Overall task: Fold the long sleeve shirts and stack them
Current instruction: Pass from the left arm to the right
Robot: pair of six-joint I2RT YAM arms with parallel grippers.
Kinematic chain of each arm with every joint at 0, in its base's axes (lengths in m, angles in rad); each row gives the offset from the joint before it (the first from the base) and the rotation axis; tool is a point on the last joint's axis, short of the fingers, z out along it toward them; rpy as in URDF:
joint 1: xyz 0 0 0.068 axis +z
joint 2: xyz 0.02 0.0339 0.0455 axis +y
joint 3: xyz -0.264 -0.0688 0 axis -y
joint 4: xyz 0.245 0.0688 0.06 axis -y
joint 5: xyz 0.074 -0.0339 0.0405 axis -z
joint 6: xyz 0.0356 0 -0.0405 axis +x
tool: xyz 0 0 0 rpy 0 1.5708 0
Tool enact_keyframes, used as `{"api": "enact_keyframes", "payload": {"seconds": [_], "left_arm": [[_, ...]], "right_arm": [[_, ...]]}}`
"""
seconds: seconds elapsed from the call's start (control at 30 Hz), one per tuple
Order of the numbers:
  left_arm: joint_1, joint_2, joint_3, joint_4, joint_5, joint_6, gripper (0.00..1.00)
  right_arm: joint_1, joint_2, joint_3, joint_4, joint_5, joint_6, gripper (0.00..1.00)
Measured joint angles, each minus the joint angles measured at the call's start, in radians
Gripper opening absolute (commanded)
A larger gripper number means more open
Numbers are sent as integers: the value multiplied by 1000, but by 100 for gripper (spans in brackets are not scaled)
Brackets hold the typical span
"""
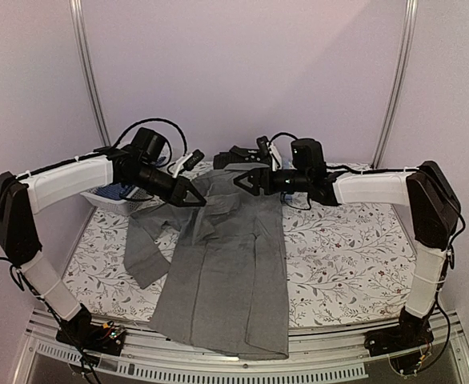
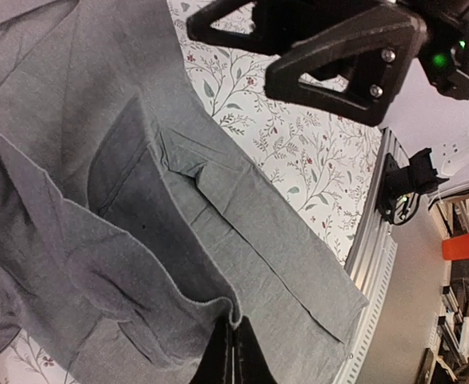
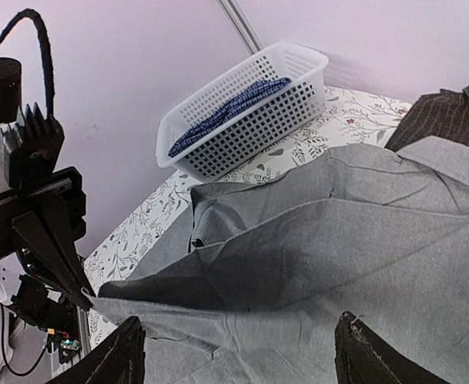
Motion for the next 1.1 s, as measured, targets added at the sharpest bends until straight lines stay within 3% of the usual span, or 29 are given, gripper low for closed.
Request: {"api": "enact_keyframes", "payload": {"seconds": [0.37, 0.67, 1.1], "left_arm": [[-26, 15, 1, -21, -13, 36, 0], [-26, 37, 8, -17, -44, 35, 0], [-26, 43, 15, -15, -64, 32, 0]], "right_arm": [[-27, 223, 167, 83, -224, -39, 81], [-25, 195, -17, 160, -335, -29, 79], [-11, 157, -45, 135, -339, -60, 60]]}}
